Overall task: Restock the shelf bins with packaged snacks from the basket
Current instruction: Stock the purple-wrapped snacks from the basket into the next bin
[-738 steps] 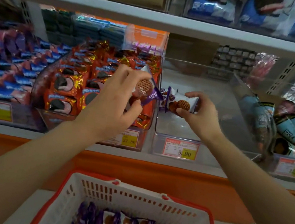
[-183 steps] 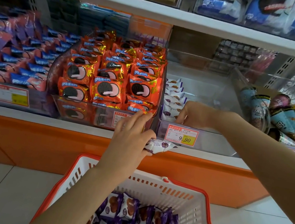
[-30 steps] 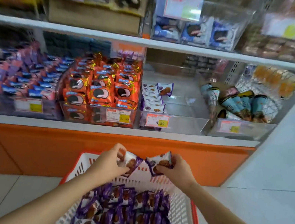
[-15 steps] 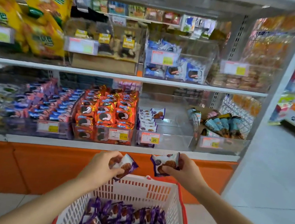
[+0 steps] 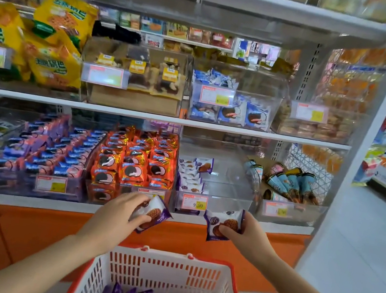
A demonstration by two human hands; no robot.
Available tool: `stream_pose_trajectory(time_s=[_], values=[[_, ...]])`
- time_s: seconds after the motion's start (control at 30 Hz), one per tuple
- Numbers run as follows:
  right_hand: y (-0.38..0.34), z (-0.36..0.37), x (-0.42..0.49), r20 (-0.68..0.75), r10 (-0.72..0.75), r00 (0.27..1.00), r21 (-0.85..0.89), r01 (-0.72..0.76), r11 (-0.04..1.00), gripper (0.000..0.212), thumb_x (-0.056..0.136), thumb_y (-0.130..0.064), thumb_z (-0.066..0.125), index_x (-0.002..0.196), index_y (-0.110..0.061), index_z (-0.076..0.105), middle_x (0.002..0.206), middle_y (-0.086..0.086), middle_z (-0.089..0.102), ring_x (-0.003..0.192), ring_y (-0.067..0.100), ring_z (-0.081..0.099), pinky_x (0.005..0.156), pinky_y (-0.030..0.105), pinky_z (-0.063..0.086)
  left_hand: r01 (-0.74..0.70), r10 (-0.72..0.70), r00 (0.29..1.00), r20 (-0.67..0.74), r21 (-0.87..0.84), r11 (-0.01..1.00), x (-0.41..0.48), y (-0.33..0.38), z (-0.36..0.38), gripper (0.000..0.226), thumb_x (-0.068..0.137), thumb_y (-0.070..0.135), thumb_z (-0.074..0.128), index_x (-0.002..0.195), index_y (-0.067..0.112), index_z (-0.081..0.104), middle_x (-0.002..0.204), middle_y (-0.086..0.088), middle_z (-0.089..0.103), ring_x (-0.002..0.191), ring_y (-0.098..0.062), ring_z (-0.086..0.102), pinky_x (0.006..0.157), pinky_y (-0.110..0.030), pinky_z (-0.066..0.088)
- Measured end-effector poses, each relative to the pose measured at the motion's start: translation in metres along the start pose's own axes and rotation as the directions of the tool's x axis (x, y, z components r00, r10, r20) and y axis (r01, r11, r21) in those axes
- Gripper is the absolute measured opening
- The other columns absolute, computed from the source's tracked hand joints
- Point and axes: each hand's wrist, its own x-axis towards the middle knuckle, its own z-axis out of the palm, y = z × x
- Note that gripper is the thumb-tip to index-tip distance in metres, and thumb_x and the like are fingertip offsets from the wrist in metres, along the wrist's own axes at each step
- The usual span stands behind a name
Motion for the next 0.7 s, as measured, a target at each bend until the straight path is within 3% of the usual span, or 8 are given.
stream_pose_trajectory(time_s=[0.13,0.23,0.33,0.47,0.63,0.7], values=[[-0.001,-0.004,0.035,-0.069,-0.009,0.998,-0.019,0.007,1.000,0.032,0.087,-0.025,0.067,0.108,-0.011,0.048,0.087,-0.005,0.058,0.071,0.004,0.055,0.047,0.007,0.037,-0.046,0.047,0.999,-0.019,0.066,0.997,0.037,0.007,-0.003,0.052,0.096,0.044,0.045,0.144,0.025,0.033,0.145,0.009,0.042,0.128,-0.007,0.043,0.097,-0.018,0.037],[-0.002,-0.005,0.070,-0.144,-0.015,0.990,-0.033,0.010,0.999,0.032,0.089,-0.028,0.064,0.108,-0.013,0.044,0.093,-0.003,0.055,0.073,0.006,0.050,0.048,0.012,0.035,-0.105,0.114,0.993,-0.032,0.207,0.973,0.074,0.010,0.004,0.052,0.097,0.047,0.036,0.143,0.023,0.032,0.140,0.007,0.046,0.128,-0.010,0.042,0.102,-0.022,0.033],[-0.005,-0.003,0.109,-0.183,-0.011,0.983,-0.028,0.006,1.000,0.031,0.089,-0.027,0.064,0.106,-0.013,0.042,0.098,0.000,0.054,0.080,0.012,0.049,0.054,0.016,0.034,-0.192,0.209,0.978,-0.017,0.318,0.928,0.111,0.010,0.016,0.051,0.098,0.049,0.029,0.141,0.022,0.032,0.141,0.006,0.044,0.131,-0.011,0.037,0.106,-0.023,0.023],[-0.003,0.007,0.163,-0.233,-0.005,0.972,-0.018,0.001,1.000,0.035,0.087,-0.025,0.067,0.108,-0.009,0.045,0.111,0.008,0.059,0.092,0.020,0.055,0.073,0.027,0.042,-0.245,0.252,0.967,0.030,0.379,0.892,0.153,0.002,0.036,0.051,0.099,0.048,0.030,0.142,0.020,0.032,0.145,0.005,0.043,0.134,-0.014,0.033,0.109,-0.025,0.018],[0.007,0.024,0.226,-0.228,-0.047,0.972,-0.191,0.002,0.982,0.051,0.081,-0.024,0.074,0.121,-0.005,0.051,0.120,0.013,0.060,0.110,0.029,0.056,0.083,0.030,0.043,-0.315,0.334,0.942,-0.012,0.303,0.899,0.180,-0.020,0.063,0.044,0.098,0.046,0.039,0.131,0.018,0.044,0.128,0.001,0.053,0.116,-0.014,0.041,0.101,-0.027,0.024],[0.012,0.030,0.248,-0.190,-0.039,0.981,-0.241,-0.008,0.970,0.054,0.078,-0.026,0.076,0.122,-0.005,0.051,0.119,0.015,0.061,0.110,0.031,0.056,0.083,0.031,0.043,-0.365,0.402,0.908,-0.114,0.251,0.896,0.185,-0.029,0.072,0.038,0.095,0.041,0.052,0.119,0.012,0.056,0.111,-0.005,0.060,0.094,-0.010,0.037,0.087,-0.028,0.029]])
